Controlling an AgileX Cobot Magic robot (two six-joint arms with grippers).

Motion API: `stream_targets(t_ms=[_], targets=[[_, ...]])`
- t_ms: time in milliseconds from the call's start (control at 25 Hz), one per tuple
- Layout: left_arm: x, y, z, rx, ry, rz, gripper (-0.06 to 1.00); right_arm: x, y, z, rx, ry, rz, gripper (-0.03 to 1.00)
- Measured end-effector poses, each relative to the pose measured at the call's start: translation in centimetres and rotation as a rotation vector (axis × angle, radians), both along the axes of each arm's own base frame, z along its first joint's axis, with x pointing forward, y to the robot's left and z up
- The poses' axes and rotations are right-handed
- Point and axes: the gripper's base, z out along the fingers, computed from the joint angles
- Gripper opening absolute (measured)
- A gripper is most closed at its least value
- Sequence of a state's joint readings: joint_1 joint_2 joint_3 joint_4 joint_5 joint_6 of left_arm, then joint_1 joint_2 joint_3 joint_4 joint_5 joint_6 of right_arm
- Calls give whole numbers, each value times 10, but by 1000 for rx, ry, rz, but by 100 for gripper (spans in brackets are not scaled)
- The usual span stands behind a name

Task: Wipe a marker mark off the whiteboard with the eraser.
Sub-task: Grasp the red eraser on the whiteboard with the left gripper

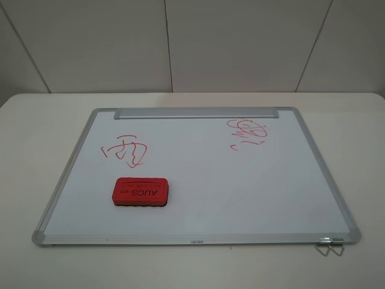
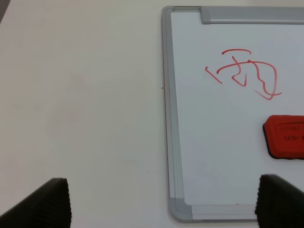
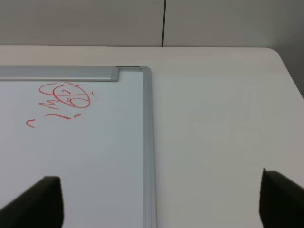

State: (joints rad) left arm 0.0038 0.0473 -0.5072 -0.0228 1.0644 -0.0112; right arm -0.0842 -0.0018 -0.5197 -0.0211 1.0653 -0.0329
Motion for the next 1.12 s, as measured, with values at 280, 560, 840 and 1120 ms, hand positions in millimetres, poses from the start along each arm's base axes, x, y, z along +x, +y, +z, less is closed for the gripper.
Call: stream_targets(t_ms=[280,560,840,1120], targets=[[0,0,0,0,0,0,77,0,0,0,0,0,4,71],[0,0,0,0,0,0,77,0,0,0,0,0,4,71],[0,0,0,0,0,0,77,0,0,0,0,0,4,71],[0,0,0,1,0,-20,77,0,0,0,0,0,4,71]])
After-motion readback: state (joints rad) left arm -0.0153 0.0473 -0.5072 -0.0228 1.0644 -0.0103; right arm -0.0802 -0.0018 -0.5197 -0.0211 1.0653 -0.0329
